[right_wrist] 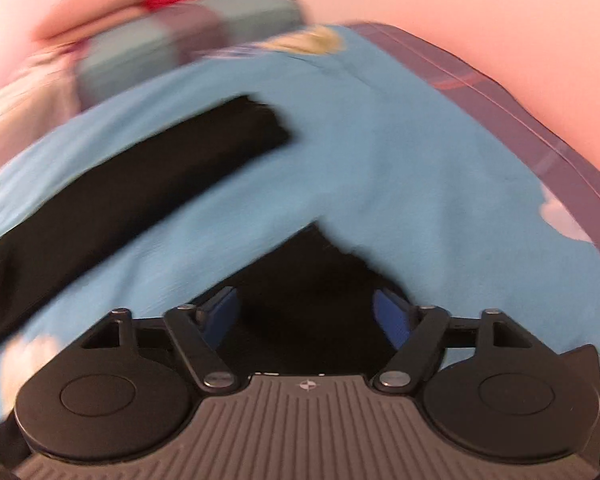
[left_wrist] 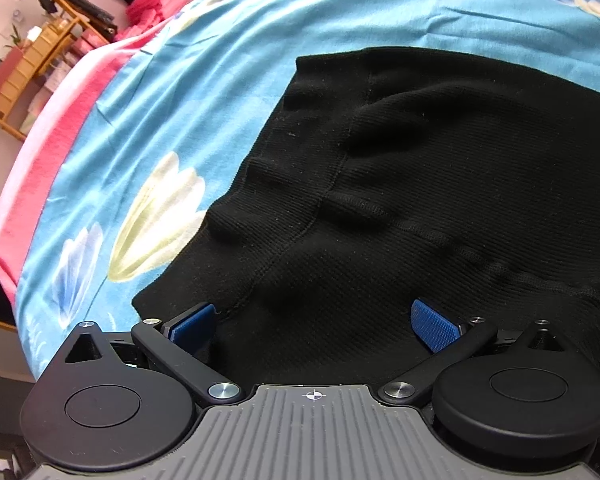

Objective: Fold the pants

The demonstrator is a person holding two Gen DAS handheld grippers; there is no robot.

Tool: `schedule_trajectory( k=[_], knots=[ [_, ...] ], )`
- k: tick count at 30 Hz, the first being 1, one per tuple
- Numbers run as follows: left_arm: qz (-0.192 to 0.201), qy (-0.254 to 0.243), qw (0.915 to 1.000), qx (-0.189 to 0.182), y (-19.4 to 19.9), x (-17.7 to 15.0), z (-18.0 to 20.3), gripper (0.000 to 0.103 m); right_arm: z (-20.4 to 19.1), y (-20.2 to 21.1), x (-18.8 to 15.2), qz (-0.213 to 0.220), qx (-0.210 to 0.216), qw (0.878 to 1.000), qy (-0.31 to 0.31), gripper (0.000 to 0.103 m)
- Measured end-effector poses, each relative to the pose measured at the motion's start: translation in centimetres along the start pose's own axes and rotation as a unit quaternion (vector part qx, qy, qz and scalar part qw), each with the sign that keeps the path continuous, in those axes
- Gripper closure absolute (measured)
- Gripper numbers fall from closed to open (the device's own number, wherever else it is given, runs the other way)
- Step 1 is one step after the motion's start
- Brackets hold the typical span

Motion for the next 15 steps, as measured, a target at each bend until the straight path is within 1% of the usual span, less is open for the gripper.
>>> schedule_trajectory(
  k=[1,2,3,4,5,6,7,8,9,10,11,12,13,14,15],
  knots=[
    [0.0,-0.001,1.0,-0.001,0.0,0.0,0.0,0.0,0.0,-0.5,0.4,-0.005,0.014,1.0,-0.014,0.023],
    [0.0,-0.001,1.0,-0.004,-0.1,0.1,-0.1,0.0,-0.4,-0.9,0.4,-0.015,0.021,1.0,-0.01,0.022],
    [-0.003,0.0,0.9999,-0.01,-0.2,0.1,-0.2,0.0,-0.7,-1.0,0.1,-0.019,0.012,1.0,0.011,0.032],
    [-0.006,0.004,0.9998,-0.017,-0.3,0.1,-0.3,0.0,-1.3,-0.8,-0.2,-0.015,0.011,0.999,0.037,0.079],
    [-0.009,0.012,0.9996,-0.024,-0.4,0.0,-0.4,0.0,-2.4,-0.2,-0.8,-0.021,0.045,0.997,0.064,0.094],
    [-0.01,0.02,0.9992,-0.033,-0.6,0.0,-0.6,0.0,-2.8,0.1,-1.1,-0.028,0.052,0.995,0.078,0.094],
    [-0.011,0.03,0.9986,-0.043,-0.8,-0.1,-0.7,0.0,-2.8,0.5,-0.9,-0.016,0.037,0.994,0.102,0.094],
    [-0.01,0.039,0.9978,-0.052,-0.9,-0.3,-0.9,0.0,-2.1,0.7,-0.3,0.0,0.021,0.994,0.109,0.094],
    [-0.01,0.049,0.9968,-0.062,-1.0,-0.4,-1.0,0.0,-0.9,0.7,0.3,0.006,0.005,0.996,0.088,0.095],
    [-0.01,0.059,0.9956,-0.072,-1.1,-0.6,-1.2,0.0,0.8,0.4,0.7,-0.002,-0.009,0.999,0.042,0.094],
    [-0.009,0.066,0.9947,-0.079,-1.1,-0.8,-1.2,0.0,2.2,0.0,0.9,-0.018,-0.011,1.0,-0.006,0.094],
    [-0.006,0.068,0.9942,-0.083,-1.1,-0.9,-1.3,0.0,2.8,0.0,0.7,-0.028,-0.009,0.999,-0.033,0.093],
    [-0.004,0.068,0.994,-0.086,-1.1,-1.0,-1.3,0.0,2.8,0.0,0.7,-0.033,-0.011,0.999,-0.04,0.092],
    [-0.002,0.067,0.9939,-0.088,-1.1,-1.0,-1.3,0.0,2.4,0.1,0.8,-0.035,-0.018,0.999,-0.027,0.09],
    [-0.001,0.066,0.9938,-0.089,-1.0,-1.0,-1.2,0.0,2.0,0.4,1.0,-0.035,-0.022,0.999,-0.022,0.086]
  ],
)
Point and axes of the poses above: each gripper's, at about its wrist camera, not at the fingertips, and y roughly against the way its jaws point, z to its right, x to its top, the point moved 10 cm from there along -y, roughly the way its jaws point, and after that the axes turned 10 degrees about -y, right-handed, at the moved point
